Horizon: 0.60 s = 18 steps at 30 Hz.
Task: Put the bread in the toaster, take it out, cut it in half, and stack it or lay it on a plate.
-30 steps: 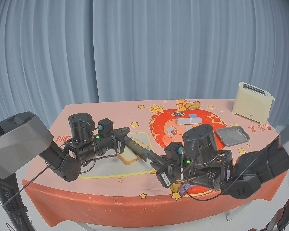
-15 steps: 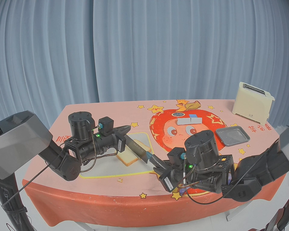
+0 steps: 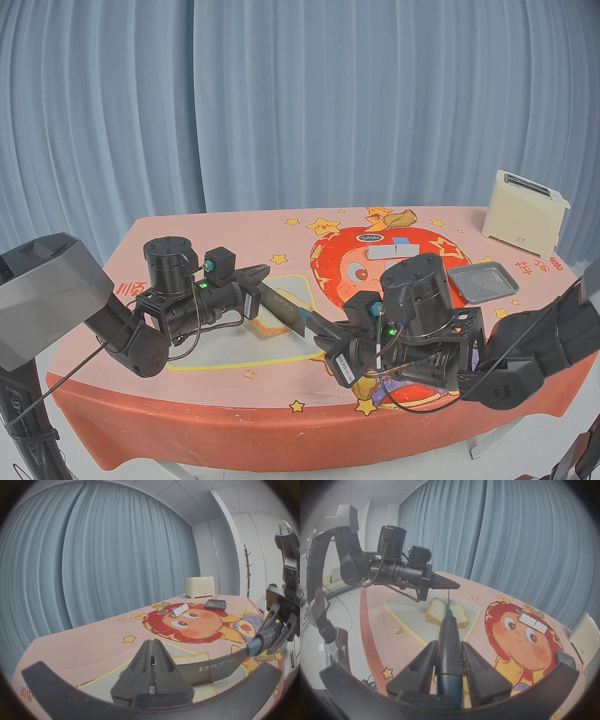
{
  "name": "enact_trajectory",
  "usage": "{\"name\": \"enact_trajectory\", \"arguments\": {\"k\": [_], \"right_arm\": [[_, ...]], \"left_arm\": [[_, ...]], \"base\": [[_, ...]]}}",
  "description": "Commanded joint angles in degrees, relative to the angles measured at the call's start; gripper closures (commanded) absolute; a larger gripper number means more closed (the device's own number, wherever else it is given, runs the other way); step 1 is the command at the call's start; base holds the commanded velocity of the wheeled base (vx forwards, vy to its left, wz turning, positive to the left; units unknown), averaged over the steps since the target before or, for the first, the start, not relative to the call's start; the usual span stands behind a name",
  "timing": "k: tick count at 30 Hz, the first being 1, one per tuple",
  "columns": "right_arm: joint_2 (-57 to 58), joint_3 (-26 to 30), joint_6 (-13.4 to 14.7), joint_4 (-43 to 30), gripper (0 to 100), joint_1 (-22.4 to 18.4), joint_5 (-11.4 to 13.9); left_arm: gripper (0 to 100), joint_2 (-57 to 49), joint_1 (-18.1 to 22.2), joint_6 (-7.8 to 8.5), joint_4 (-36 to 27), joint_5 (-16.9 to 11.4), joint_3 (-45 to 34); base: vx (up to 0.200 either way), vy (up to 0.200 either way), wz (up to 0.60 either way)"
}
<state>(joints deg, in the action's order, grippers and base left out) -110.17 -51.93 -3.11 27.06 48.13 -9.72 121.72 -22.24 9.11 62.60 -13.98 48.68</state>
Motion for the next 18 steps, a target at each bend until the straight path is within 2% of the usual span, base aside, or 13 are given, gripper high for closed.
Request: {"name": "enact_trajectory", "arguments": {"k": [1, 10, 18], "right_arm": [[-0.58, 1.22, 0.03, 0.53, 100, 0.12, -0.04], [-0.84, 4.03, 0.12, 1.24, 100, 0.3, 0.05], [-0.75, 2.19, 0.12, 1.33, 100, 0.39, -0.04]], "left_arm": [[100, 0.44, 0.0, 0.03, -0.2, 0.01, 0.19], [100, -0.61, -0.35, -0.05, -0.37, -0.08, 0.98], [100, -0.17, 0.0, 0.03, -0.37, -0.08, 0.1]], "base": [[0.0, 0.0, 0.0], [0.0, 0.0, 0.0], [0.0, 0.0, 0.0]]}}
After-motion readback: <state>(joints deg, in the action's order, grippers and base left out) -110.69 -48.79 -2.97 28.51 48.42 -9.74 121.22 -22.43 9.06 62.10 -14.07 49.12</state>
